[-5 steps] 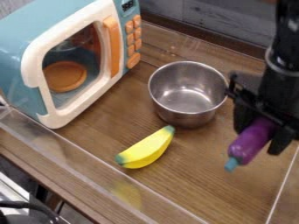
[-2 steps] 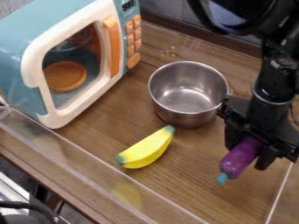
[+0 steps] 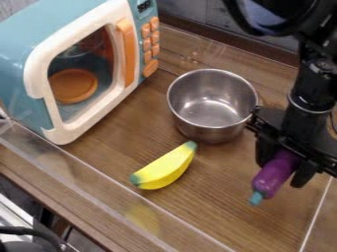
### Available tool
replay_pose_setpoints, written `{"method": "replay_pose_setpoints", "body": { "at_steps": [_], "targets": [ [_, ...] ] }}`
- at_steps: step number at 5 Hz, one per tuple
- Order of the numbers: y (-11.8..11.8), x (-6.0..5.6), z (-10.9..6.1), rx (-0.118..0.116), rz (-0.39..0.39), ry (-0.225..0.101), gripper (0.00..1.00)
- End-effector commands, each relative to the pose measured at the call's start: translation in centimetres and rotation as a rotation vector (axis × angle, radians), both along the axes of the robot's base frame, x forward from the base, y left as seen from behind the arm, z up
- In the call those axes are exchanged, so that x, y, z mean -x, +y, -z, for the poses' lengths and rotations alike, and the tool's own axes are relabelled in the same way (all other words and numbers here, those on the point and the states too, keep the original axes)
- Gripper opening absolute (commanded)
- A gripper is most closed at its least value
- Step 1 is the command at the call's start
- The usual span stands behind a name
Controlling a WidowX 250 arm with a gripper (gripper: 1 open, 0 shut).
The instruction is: Remove the eggplant from inside the silver pot and put it on the table
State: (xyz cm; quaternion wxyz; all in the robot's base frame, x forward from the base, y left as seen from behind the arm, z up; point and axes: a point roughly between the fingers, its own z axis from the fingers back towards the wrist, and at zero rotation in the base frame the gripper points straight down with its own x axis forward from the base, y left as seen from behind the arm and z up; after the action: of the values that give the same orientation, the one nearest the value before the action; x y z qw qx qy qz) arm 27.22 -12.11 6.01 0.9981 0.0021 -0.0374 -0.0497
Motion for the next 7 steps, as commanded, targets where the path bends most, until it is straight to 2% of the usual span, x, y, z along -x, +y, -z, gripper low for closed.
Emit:
{"method": "replay_pose_setpoints", "body": {
  "at_steps": [1, 2, 4, 6, 7],
  "targets": [
    [0.4, 0.0, -1.3, 0.019, -0.043, -0.032, 0.00],
    [-0.3, -0.9, -1.0, 0.017, -0.004, -0.030, 1.00],
    [-0.3, 0.0, -0.5, 0.008, -0.020, -0.022, 1.00],
    [-2.7, -0.9, -0.3, 0.000, -0.139, -0.009, 1.00],
    [-3.1, -1.3, 0.2, -0.006, -0.106, -0.005, 1.00]
  ]
}}
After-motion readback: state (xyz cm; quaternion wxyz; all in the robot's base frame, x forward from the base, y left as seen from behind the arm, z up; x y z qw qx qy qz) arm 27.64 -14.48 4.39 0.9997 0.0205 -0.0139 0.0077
